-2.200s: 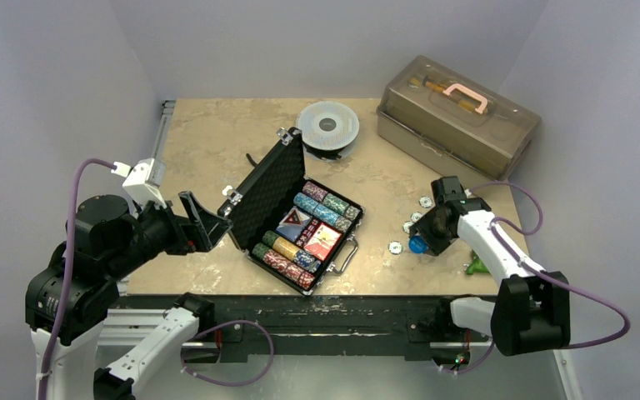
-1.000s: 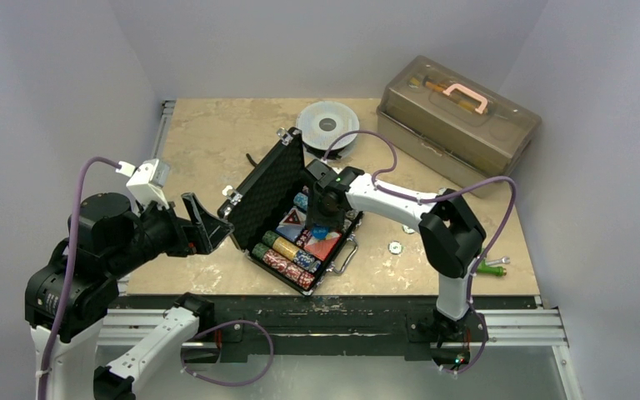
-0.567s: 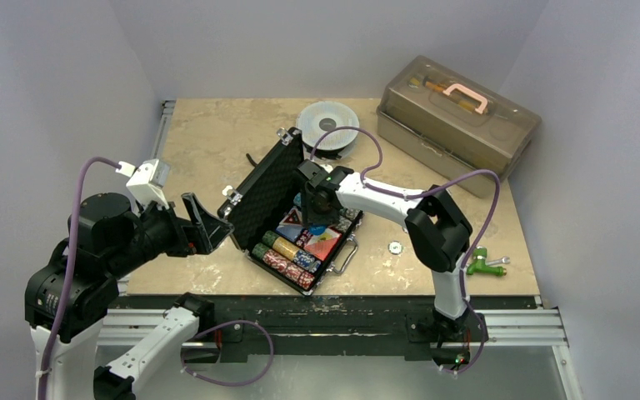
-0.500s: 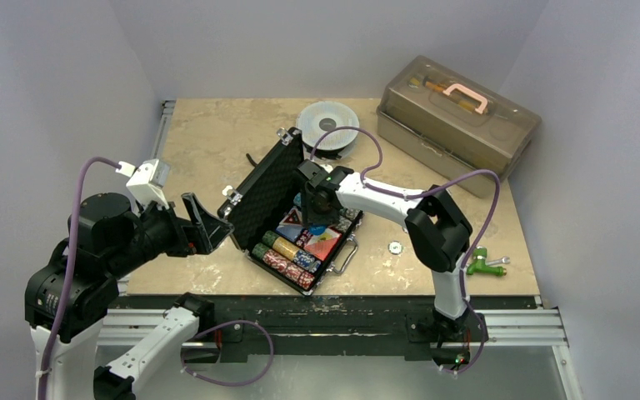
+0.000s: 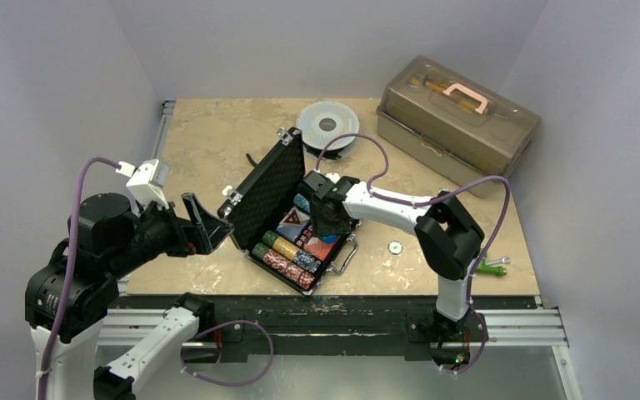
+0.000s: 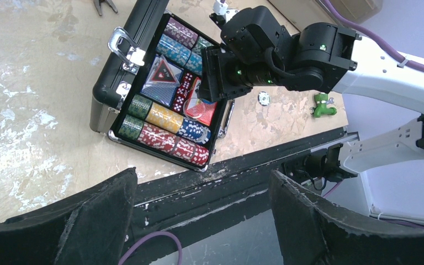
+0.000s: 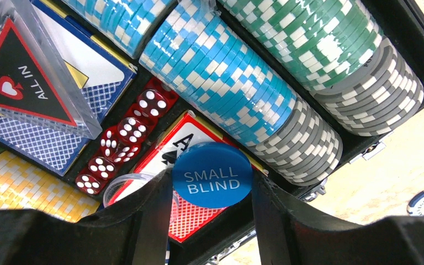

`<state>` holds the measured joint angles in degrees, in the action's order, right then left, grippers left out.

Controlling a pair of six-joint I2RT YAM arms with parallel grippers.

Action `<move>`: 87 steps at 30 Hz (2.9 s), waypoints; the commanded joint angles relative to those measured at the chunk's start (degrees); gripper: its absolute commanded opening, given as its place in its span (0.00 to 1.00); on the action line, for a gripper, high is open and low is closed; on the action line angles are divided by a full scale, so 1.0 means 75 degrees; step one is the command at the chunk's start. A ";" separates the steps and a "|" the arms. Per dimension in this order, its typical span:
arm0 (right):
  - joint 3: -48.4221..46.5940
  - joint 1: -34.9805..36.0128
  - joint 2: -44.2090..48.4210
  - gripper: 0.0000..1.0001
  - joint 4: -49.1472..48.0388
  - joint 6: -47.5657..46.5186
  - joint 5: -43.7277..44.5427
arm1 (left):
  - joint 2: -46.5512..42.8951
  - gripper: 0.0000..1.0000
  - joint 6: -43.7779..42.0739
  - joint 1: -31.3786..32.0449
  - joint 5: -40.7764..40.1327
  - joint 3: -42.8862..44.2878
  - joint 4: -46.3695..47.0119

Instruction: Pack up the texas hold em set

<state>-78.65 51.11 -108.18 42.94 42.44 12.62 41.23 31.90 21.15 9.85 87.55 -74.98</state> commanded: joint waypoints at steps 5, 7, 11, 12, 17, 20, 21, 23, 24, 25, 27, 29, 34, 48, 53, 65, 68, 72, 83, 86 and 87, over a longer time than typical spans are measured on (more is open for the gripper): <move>-0.0443 0.0085 0.0338 0.59 0.0434 -0.0060 0.0230 | 0.0057 0.86 -0.0095 0.0046 0.0049 0.0046 0.0196; -0.0501 0.0111 0.0591 0.72 0.0526 -0.0097 0.0103 | 0.0067 0.86 -0.0114 0.0049 0.0024 0.0066 0.0186; -0.0473 0.0105 0.1231 0.84 0.0673 0.0028 0.0319 | 0.0112 0.86 -0.0106 0.0050 -0.0003 0.0104 0.0208; -0.0365 0.0069 0.1556 0.89 0.0730 0.0067 0.0830 | 0.0124 0.86 -0.0082 0.0050 0.0005 0.0094 0.0229; 0.1024 -0.1531 0.2989 0.87 0.0611 0.0550 0.1418 | 0.0175 0.85 0.0063 0.0049 0.0110 -0.0025 0.0398; 0.1884 -0.3191 0.3468 0.91 0.0557 0.0608 0.1072 | 0.0187 0.85 0.0178 0.0050 0.0151 -0.0104 0.0516; 0.2114 -0.3605 0.3543 0.97 0.0518 0.0545 0.1042 | 0.0186 0.85 0.0212 0.0051 0.0162 -0.0115 0.0546; 0.2493 -0.4496 0.3597 0.99 0.0349 0.0344 0.0906 | 0.0192 0.85 0.0303 0.0051 0.0181 -0.0147 0.0574; 0.2637 -0.4792 0.3589 0.99 0.0278 0.0278 0.0835 | 0.0185 0.85 0.0327 0.0049 0.0183 -0.0153 0.0572; 0.2756 -0.5040 0.3586 0.99 0.0170 0.0227 0.0760 | 0.0176 0.85 0.0353 0.0051 0.0173 -0.0145 0.0550; 0.3031 -0.5406 0.3620 0.99 -0.0100 0.0184 0.0603 | 0.0146 0.85 0.0392 0.0043 0.0151 -0.0142 0.0497; 0.3239 -0.5643 0.3589 0.99 -0.0325 0.0193 0.0496 | 0.0119 0.85 0.0432 0.0051 0.0118 -0.0153 0.0446; 0.3593 -0.6116 0.3307 0.91 -0.0547 0.0197 0.0375 | 0.0161 0.85 0.0527 0.0052 0.0117 -0.0093 0.0222; 0.4074 -0.6673 0.2839 0.70 -0.1134 -0.0084 0.0056 | 0.0206 0.84 0.0645 0.0045 0.0086 -0.0054 0.0063; 0.4075 -0.6698 0.2737 0.61 -0.1150 -0.0133 0.0058 | 0.0250 0.84 0.0648 0.0051 0.0063 -0.0038 0.0047; 0.3928 -0.6712 0.2305 0.61 -0.1202 -0.0369 0.0161 | 0.0394 0.84 0.0598 0.0047 0.0085 -0.0001 0.0083; 0.3913 -0.6710 0.2251 0.61 -0.1213 -0.0419 0.0196 | 0.0433 0.84 0.0598 0.0052 0.0106 -0.0001 0.0087; 0.3878 -0.6710 0.2175 0.59 -0.1261 -0.0505 0.0174 | 0.0467 0.84 0.0598 0.0052 0.0119 -0.0007 0.0101; 0.3911 -0.6721 0.2061 0.61 -0.1405 -0.0739 0.0291 | 0.0479 0.84 0.0586 0.0047 0.0100 -0.0009 0.0107; 0.3919 -0.6721 0.2023 0.57 -0.1418 -0.0767 0.0292 | 0.0488 0.84 0.0584 0.0046 0.0099 -0.0002 0.0116; 0.3930 -0.6715 0.2017 0.56 -0.1438 -0.0785 0.0297 | 0.0496 0.84 0.0576 0.0051 0.0100 -0.0001 0.0112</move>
<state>-50.00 0.99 -90.39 34.81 37.41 12.43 44.40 36.40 21.15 10.26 86.46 -75.11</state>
